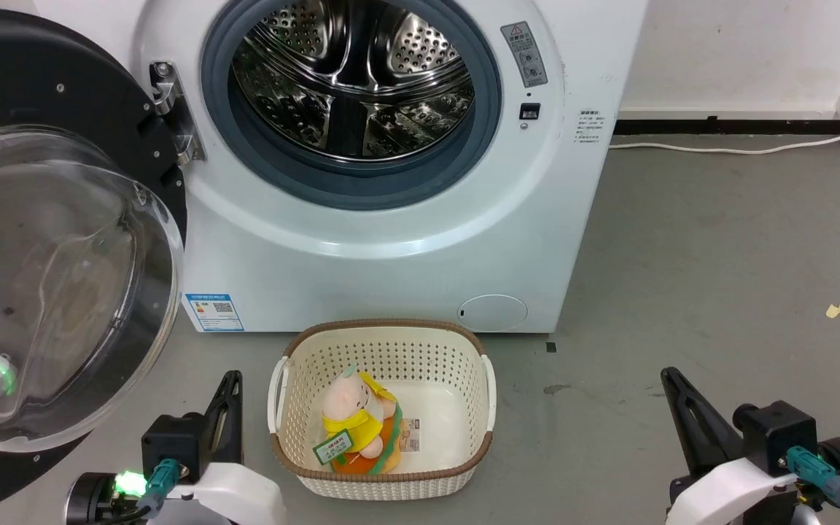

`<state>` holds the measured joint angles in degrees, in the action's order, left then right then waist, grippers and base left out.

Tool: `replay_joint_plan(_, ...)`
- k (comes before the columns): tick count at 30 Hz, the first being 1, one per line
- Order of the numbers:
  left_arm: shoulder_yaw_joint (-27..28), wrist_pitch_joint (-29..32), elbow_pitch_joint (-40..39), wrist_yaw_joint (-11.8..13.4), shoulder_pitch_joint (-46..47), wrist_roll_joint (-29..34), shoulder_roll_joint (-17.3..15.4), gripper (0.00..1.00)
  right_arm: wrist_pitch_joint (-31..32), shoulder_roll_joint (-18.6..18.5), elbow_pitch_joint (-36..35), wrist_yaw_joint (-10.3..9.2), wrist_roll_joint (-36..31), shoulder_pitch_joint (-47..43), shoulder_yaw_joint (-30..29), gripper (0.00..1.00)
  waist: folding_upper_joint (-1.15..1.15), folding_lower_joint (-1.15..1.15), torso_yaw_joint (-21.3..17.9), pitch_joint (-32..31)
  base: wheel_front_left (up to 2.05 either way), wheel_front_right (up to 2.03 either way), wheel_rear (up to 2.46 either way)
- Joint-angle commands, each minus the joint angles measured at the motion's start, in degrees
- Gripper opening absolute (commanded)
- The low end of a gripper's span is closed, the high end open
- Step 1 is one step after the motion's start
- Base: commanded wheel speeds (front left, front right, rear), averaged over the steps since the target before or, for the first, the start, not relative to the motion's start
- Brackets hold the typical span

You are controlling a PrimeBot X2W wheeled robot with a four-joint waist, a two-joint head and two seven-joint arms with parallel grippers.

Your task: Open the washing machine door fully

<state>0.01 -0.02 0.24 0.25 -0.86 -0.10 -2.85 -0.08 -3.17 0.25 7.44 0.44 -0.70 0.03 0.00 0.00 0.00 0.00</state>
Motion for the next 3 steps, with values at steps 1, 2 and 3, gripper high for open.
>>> replay_joint_plan(1,0.0,0.0,-0.2,-0.2,0.9,0.1,0.0,0.0,0.1,0.3,-0.2,0.05,-0.4,0.7,0.0,0.0,0.0,0.0,0.0,0.0,0.0,0.0,0.0)
replay_joint_plan(2,0.0,0.0,-0.2,-0.2,0.9,0.1,0.0,0.0,0.1,0.3,-0.2,0.05,-0.4,0.7,0.0,0.0,0.0,0.0,0.0,0.0,0.0,0.0,0.0)
replay_joint_plan(3,0.0,0.0,-0.2,-0.2,0.9,0.1,0.0,0.0,0.1,0.3,-0.2,0.05,-0.4,0.7,0.0,0.0,0.0,0.0,0.0,0.0,0.0,0.0,0.0)
